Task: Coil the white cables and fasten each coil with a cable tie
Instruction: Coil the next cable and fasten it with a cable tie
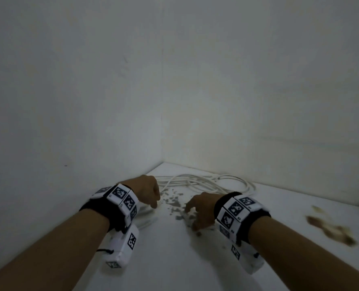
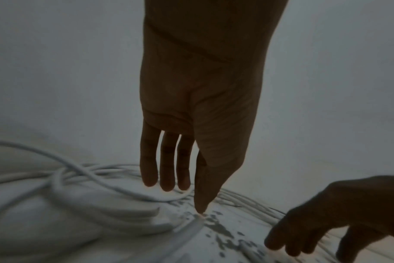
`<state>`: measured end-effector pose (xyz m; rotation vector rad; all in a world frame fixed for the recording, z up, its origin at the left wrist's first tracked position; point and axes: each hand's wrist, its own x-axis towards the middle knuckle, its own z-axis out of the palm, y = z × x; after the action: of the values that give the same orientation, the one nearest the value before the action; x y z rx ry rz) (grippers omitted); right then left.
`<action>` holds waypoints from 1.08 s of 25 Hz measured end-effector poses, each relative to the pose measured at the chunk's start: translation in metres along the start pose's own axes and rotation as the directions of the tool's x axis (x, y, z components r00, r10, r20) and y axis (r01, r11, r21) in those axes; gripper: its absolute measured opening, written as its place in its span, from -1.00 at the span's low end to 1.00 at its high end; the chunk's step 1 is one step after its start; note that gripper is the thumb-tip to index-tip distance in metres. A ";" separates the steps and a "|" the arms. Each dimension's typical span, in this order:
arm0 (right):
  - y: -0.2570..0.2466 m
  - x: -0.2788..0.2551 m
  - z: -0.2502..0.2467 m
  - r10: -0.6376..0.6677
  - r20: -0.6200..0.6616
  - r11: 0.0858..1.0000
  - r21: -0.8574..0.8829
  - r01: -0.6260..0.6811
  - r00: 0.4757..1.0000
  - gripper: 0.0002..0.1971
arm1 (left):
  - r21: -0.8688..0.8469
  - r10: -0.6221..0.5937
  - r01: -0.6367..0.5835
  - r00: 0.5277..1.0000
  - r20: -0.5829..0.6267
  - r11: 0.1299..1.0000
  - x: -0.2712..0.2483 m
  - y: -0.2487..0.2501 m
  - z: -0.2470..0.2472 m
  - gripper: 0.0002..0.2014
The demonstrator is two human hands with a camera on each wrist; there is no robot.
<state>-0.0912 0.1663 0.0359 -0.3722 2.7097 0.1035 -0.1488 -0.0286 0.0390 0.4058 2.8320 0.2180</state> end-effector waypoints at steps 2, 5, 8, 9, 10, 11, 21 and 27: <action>-0.018 0.015 0.002 0.002 -0.002 1.000 -0.006 -0.002 1.000 -0.48 | -0.017 -0.024 0.024 1.000 0.014 1.000 -0.004 -0.024 0.009 -0.63; -0.026 0.020 0.000 0.012 -0.062 1.000 0.015 -0.011 0.998 -0.67 | -0.046 -0.025 0.025 1.000 -0.012 0.999 -0.002 -0.042 0.021 -0.60; -0.024 0.010 -0.001 0.019 -0.050 0.998 0.060 -0.016 0.999 -0.77 | -0.063 -0.030 0.027 0.999 -0.034 0.998 0.006 -0.043 0.030 -0.59; -0.024 0.007 -0.001 0.031 -0.036 0.997 0.073 -0.029 0.999 -0.83 | -0.062 -0.043 0.038 0.995 -0.086 0.997 0.007 -0.043 0.031 -0.62; -0.024 0.005 0.000 0.045 -0.019 0.996 0.079 -0.043 0.999 -0.87 | -0.081 -0.069 0.056 0.982 -0.173 0.995 0.007 -0.045 0.033 -0.66; -0.023 0.004 0.002 0.051 -0.009 0.995 0.088 -0.050 0.999 -0.90 | -0.104 -0.103 0.078 0.961 -0.257 0.992 0.008 -0.048 0.035 -0.68; -0.008 -0.016 -0.003 0.065 0.231 0.984 0.148 -0.101 0.971 -0.82 | -0.016 -0.233 0.243 0.907 -0.350 0.970 0.024 -0.060 0.047 -0.69; 0.011 -0.028 -0.017 0.094 -0.425 0.994 0.085 -0.064 0.900 -0.18 | -0.299 0.036 -0.270 0.793 -0.608 0.915 0.002 -0.010 0.003 -0.73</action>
<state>-0.0758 0.1821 0.0624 -0.2912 3.1562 -0.0580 -0.1523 -0.0373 0.0335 0.5660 3.2359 1.0826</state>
